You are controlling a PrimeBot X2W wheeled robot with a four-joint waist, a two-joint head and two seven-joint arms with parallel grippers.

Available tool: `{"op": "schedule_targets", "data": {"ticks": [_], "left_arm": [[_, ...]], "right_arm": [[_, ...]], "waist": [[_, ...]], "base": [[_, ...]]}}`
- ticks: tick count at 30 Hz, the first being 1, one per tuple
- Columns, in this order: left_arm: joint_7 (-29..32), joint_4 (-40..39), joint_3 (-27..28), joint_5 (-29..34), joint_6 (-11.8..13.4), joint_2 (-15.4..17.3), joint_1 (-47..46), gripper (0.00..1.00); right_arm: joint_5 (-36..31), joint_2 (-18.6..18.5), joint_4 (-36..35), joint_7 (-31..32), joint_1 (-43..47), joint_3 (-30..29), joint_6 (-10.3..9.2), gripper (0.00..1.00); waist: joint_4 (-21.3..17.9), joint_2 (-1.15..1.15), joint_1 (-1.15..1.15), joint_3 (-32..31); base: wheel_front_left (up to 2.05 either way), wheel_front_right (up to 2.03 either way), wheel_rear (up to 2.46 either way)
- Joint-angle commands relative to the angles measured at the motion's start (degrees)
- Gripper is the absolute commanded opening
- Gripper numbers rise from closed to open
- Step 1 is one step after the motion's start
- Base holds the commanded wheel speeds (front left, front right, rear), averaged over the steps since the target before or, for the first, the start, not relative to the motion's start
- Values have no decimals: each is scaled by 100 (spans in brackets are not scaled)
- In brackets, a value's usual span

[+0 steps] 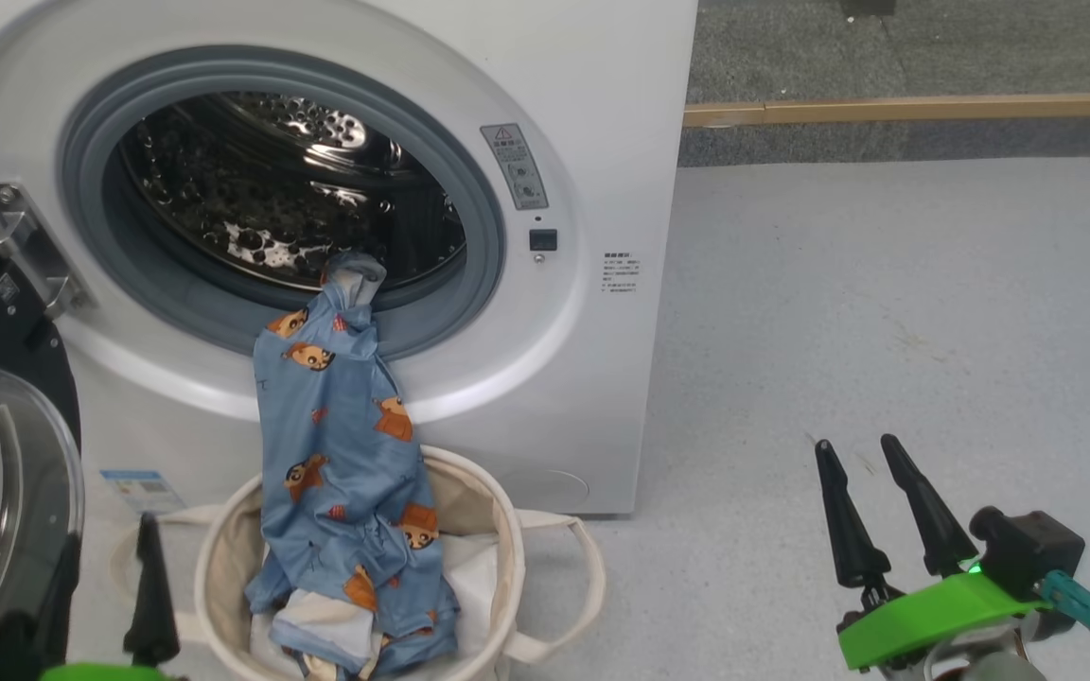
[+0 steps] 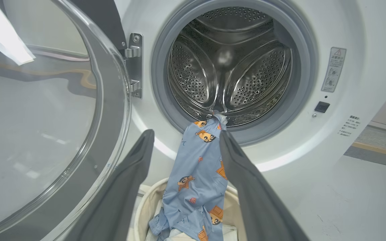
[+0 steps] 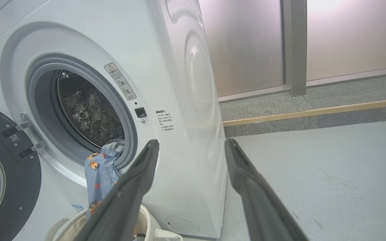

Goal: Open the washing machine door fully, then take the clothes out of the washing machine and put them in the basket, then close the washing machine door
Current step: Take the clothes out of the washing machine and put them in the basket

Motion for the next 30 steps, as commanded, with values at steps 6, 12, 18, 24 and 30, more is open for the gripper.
{"op": "schedule_targets", "data": {"ticks": [6,12,18,24,30], "left_arm": [[148,-403,314,-52,189,150,108,100],[223,-489,140,3,166,144,83,100],[305,-598,23,63,168,177,-3,100],[348,-620,-49,98,159,212,-56,100],[376,-631,-64,121,196,254,-74,100]], "right_arm": [[47,-18,-171,-71,-180,147,5,100],[78,-29,-164,-71,-203,201,5,100],[70,-43,-178,-71,-236,192,5,100],[40,-36,-197,-71,-237,177,5,100],[15,-27,-223,-71,-235,170,5,100]], "waist": [[23,0,0,-62],[88,0,0,-43],[107,0,0,-9],[104,0,0,-4],[84,0,0,17]], "base": [[0,0,0],[0,0,0],[0,0,0],[0,0,0],[0,0,0]]}}
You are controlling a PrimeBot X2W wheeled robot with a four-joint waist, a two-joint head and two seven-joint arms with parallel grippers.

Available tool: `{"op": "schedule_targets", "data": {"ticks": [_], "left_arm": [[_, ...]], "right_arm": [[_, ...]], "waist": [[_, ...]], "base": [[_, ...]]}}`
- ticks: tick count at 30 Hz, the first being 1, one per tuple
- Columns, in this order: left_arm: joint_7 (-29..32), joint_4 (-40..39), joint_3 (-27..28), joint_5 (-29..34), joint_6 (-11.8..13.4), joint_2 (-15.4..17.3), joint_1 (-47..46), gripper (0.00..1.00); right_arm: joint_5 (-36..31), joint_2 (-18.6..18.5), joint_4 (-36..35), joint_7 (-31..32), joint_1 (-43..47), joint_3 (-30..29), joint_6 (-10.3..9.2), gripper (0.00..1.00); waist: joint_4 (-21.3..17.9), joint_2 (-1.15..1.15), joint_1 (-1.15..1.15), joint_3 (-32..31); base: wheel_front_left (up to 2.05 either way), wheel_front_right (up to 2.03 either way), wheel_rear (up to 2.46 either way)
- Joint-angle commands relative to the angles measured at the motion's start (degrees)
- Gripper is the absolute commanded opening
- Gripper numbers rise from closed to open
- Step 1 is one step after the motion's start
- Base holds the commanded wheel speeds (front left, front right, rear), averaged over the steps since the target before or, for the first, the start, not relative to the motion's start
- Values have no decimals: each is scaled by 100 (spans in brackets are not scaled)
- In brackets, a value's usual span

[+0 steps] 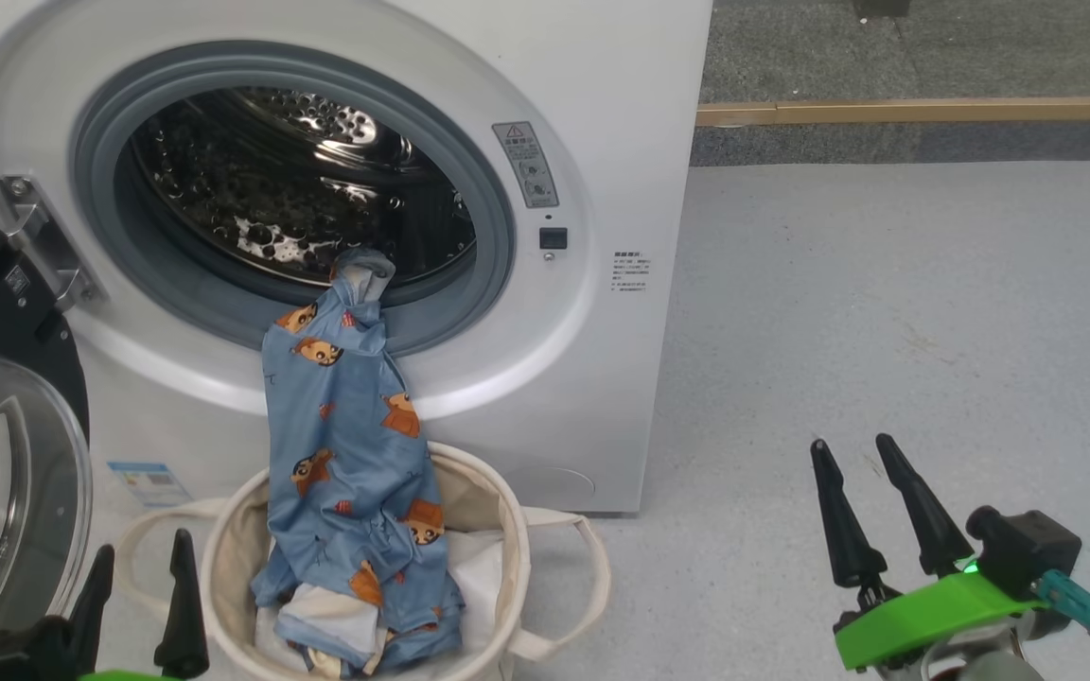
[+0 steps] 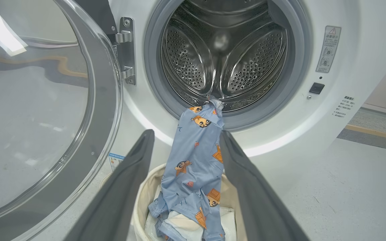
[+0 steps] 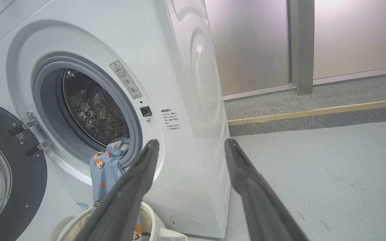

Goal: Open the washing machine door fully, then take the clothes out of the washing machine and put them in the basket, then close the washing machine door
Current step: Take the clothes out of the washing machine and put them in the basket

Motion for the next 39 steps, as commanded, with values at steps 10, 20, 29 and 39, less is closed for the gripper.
{"op": "schedule_targets", "data": {"ticks": [10,20,29,39], "left_arm": [[5,-259,188,15,62,195,-358,100],[63,-252,60,32,22,226,-445,100],[419,378,-443,68,-492,281,-1670,100],[559,2197,-709,17,-1137,249,-3622,100]], "right_arm": [[-27,1,-217,-71,-230,97,5,100],[-1,22,-239,-71,-226,78,5,100],[64,49,-436,-71,-427,78,5,100],[53,59,-663,-71,-829,101,5,100]], "waist": [[-4,0,0,31],[-39,0,0,110],[-104,0,0,654],[-299,0,0,1417]], "base": [[0,0,0],[0,0,0],[0,0,0],[0,0,0]]}}
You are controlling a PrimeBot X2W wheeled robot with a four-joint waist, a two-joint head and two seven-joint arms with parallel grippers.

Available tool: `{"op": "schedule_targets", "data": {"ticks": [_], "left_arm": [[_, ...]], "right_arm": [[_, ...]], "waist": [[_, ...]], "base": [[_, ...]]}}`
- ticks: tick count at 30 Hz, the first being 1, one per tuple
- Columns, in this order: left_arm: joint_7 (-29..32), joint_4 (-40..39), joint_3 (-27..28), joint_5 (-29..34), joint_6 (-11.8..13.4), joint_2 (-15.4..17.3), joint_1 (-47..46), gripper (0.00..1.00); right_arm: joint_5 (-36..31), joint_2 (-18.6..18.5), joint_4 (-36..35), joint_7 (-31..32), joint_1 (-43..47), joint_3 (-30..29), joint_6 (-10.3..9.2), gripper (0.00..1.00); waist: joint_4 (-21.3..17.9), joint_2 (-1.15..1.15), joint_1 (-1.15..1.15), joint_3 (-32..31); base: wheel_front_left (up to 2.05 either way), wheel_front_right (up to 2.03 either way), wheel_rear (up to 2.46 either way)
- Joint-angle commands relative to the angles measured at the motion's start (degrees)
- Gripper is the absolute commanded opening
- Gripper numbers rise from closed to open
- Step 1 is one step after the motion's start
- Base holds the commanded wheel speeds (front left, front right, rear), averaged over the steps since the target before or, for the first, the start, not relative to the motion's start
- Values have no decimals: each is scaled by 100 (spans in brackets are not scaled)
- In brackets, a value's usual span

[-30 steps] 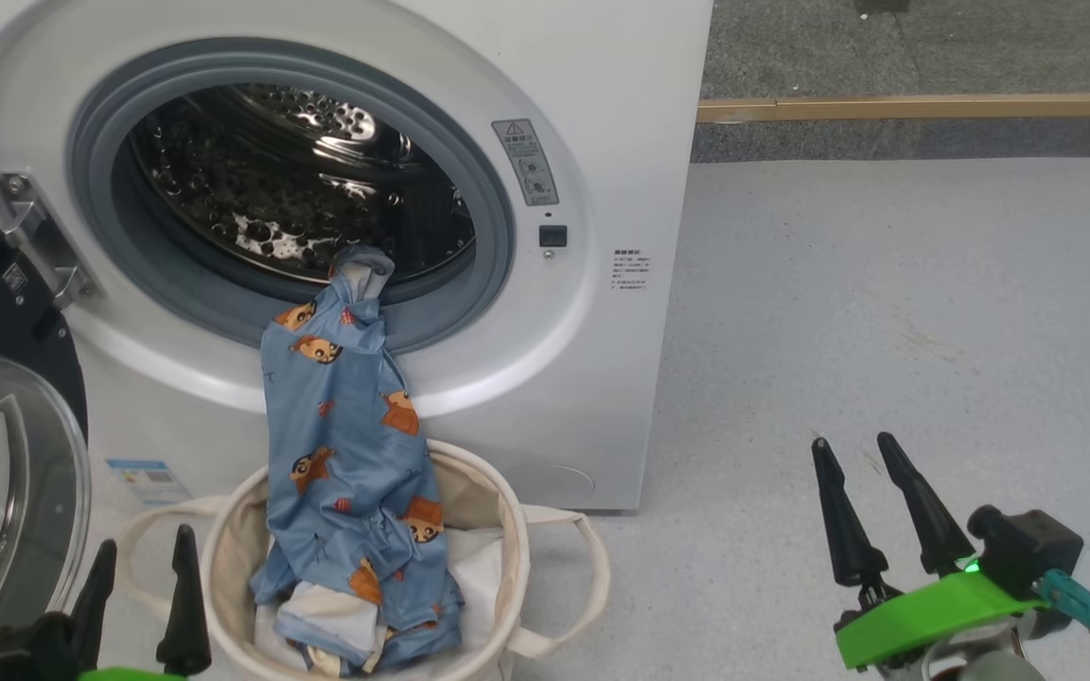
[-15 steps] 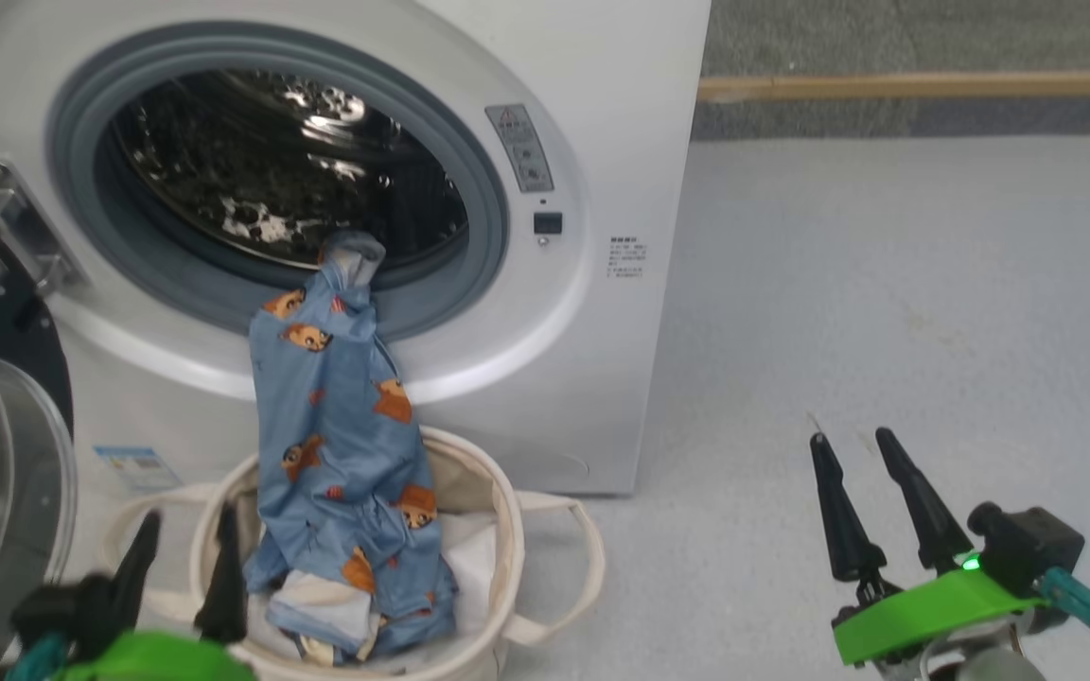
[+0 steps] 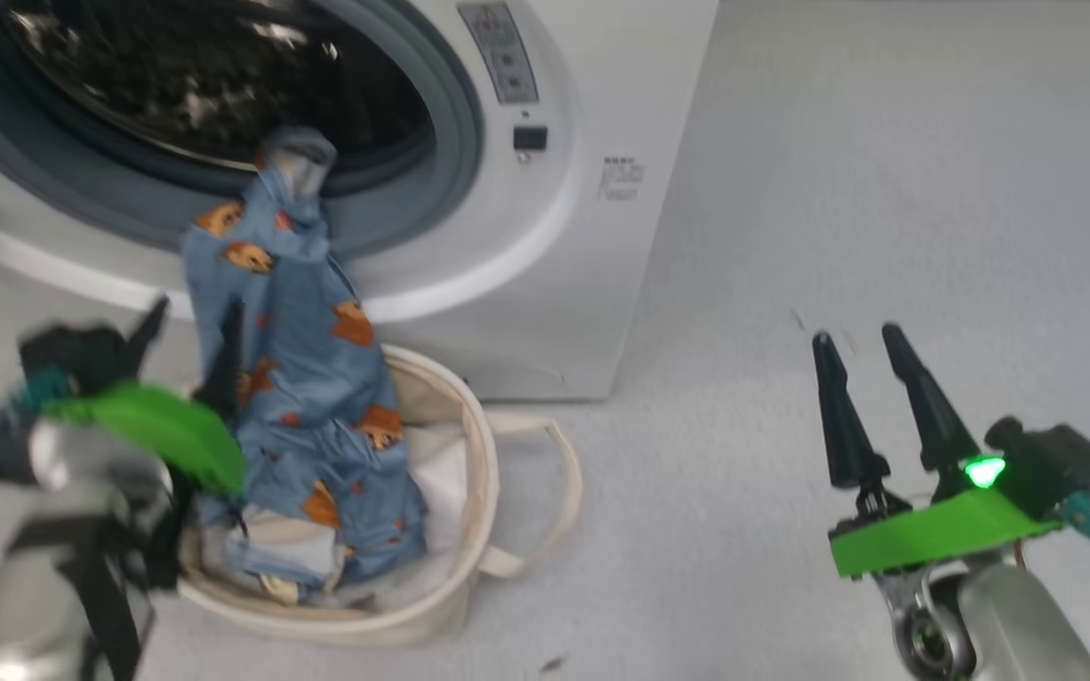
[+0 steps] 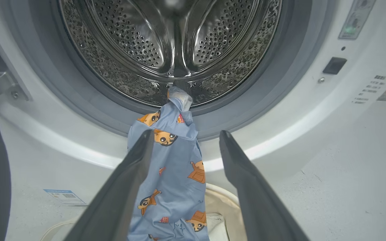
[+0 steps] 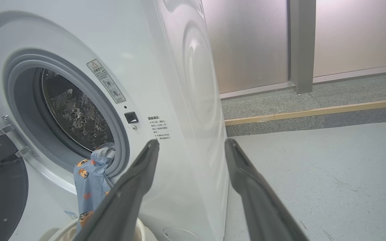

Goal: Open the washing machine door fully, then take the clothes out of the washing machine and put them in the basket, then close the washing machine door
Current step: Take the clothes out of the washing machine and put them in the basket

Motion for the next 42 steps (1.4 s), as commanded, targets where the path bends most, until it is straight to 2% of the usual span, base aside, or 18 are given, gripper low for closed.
{"op": "schedule_targets", "data": {"ticks": [1,9,14,21,27,32,35,36,37,42], "left_arm": [[-17,-88,221,4,-16,201,-350,100],[90,1607,93,81,-314,316,-2025,100],[240,2360,-111,245,-393,344,-2935,100],[611,3228,-364,372,-444,201,-3789,100],[816,3746,-539,500,-380,141,-4272,100],[705,4136,-640,621,-79,153,-4535,100],[830,4290,-660,587,-101,105,-4532,98],[844,4317,-694,600,-136,93,-4524,47],[852,4337,-707,587,-185,71,-4516,0],[775,4376,-665,436,-374,-31,-4501,0]], "right_arm": [[10,22,-214,-71,-199,120,5,100],[18,125,-369,-71,-476,111,5,100],[45,205,-419,-71,-588,110,5,100],[53,294,-451,-71,-732,114,5,100],[58,343,-470,-71,-817,116,5,100],[43,370,-475,-71,-893,123,5,100],[35,378,-469,-71,-889,105,5,100],[29,380,-463,-71,-885,102,5,100],[22,382,-456,-71,-880,95,5,100],[5,387,-435,-71,-861,56,5,100]], "waist": [[-119,0,0,246],[-394,0,0,946],[-524,0,0,1333],[-650,0,0,1722],[-700,0,0,1915],[-734,0,0,2021],[-736,0,0,2014],[-735,0,0,2007],[-730,0,0,1998],[-682,0,0,1939]], "base": [[0,0,0],[0,0,0],[0,0,0],[0,0,0],[0,0,0],[0,0,0],[0,0,0],[0,0,0],[0,0,0],[0,0,0]]}}
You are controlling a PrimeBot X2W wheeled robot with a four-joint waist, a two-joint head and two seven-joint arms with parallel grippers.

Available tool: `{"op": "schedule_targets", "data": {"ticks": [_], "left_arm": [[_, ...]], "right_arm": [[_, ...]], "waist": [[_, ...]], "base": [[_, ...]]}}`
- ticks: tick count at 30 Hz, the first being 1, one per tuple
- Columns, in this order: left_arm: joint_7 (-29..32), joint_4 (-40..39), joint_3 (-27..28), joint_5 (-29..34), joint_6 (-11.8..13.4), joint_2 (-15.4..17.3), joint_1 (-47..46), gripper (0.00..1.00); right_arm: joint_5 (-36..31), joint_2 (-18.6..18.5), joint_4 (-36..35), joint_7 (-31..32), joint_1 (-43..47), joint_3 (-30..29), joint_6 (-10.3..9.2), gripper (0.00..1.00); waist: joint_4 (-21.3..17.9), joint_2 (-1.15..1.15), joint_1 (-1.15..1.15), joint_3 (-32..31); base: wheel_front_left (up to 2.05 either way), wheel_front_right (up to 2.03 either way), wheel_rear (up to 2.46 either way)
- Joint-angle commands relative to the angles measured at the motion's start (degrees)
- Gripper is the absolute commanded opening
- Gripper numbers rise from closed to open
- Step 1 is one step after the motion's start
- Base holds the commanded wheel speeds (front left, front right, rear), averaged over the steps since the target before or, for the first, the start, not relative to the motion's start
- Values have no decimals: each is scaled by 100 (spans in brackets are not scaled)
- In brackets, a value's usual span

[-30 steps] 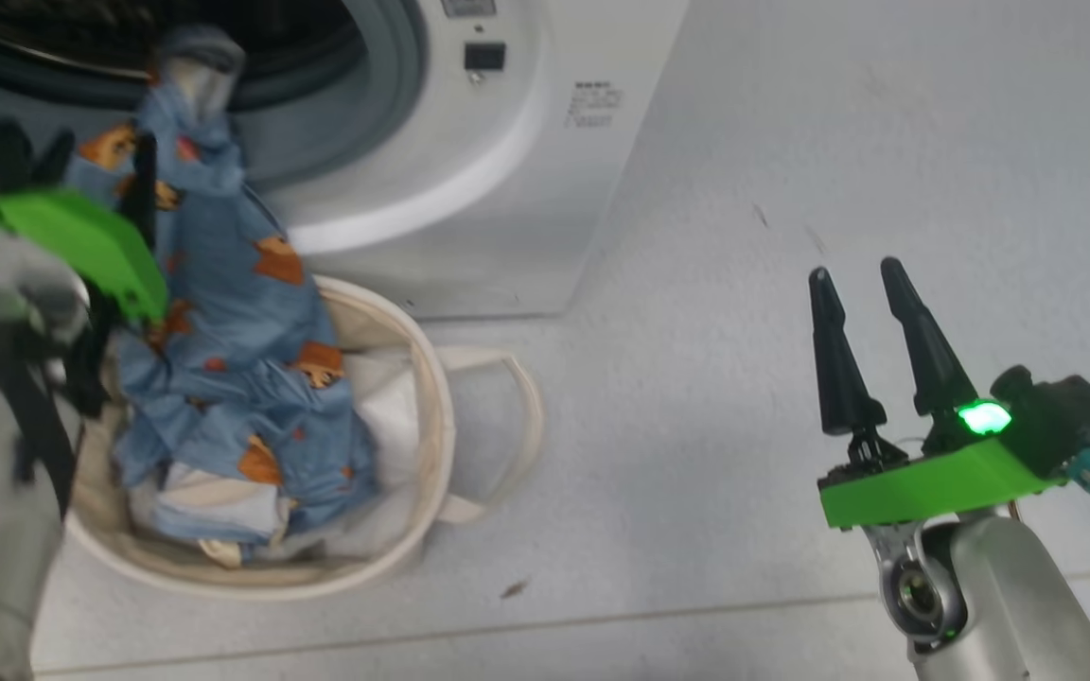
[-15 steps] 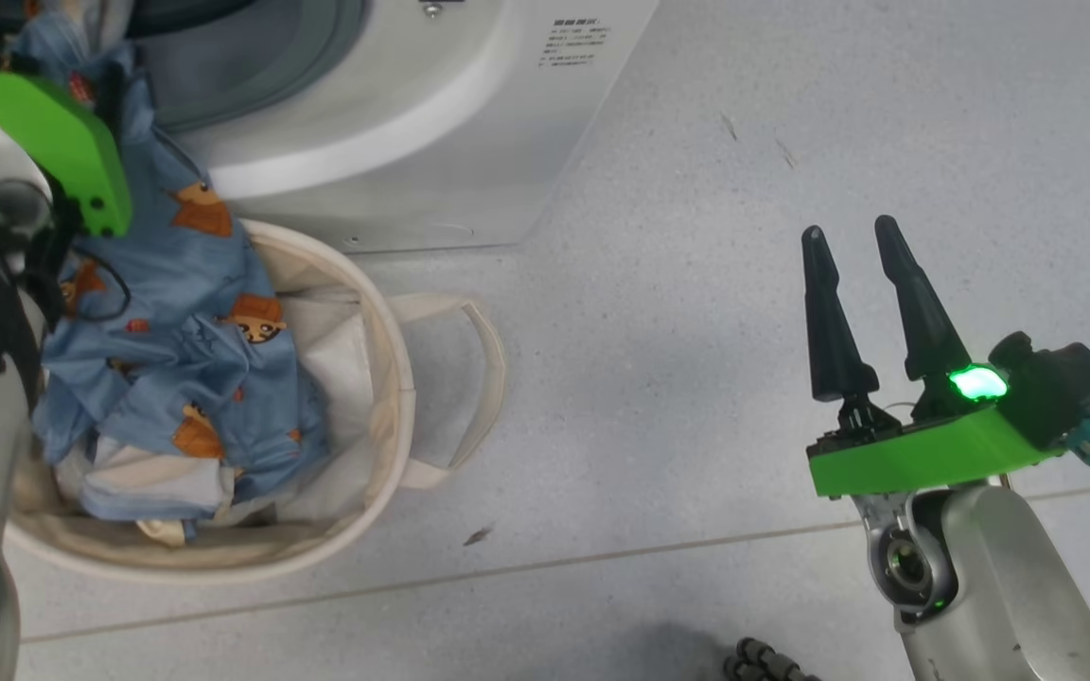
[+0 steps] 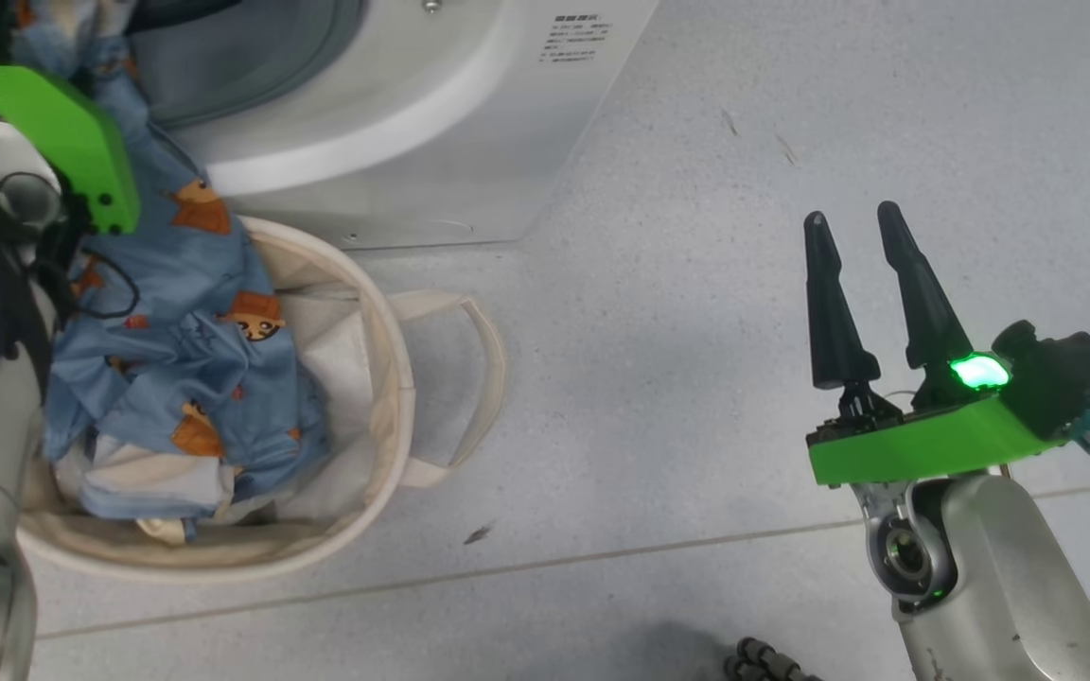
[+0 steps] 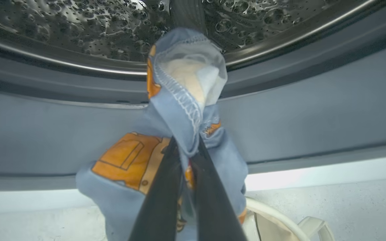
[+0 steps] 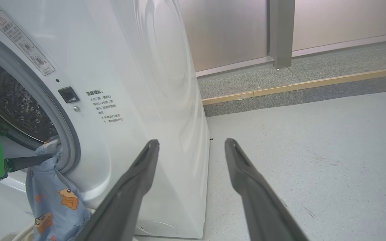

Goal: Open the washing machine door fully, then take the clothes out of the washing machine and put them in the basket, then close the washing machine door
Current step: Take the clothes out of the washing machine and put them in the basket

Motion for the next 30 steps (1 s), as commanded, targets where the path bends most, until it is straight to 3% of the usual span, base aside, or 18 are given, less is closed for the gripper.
{"op": "schedule_targets", "data": {"ticks": [1,12,19,24,30], "left_arm": [[-97,-113,81,-34,-30,207,-136,0],[-1176,-222,161,-334,-181,-5,306,0],[-1821,-540,143,-504,-218,-47,1073,0],[-1858,-780,154,-688,-224,-81,1894,0],[-1356,-1066,146,-922,-183,-167,2847,0]], "right_arm": [[-20,40,-167,-70,41,69,5,100],[-81,0,-7,-70,251,-83,5,100],[-95,-88,32,-70,497,-223,5,100],[-92,-142,55,-70,661,-220,5,100],[-98,-226,72,-70,789,-216,5,100]], "waist": [[28,0,-1,-40],[288,0,-1,-651],[492,0,-1,-1142],[582,0,-1,-1411],[659,0,-1,-1608]], "base": [[0,0,0],[0,0,0],[0,0,0],[0,0,0],[0,0,0]]}}
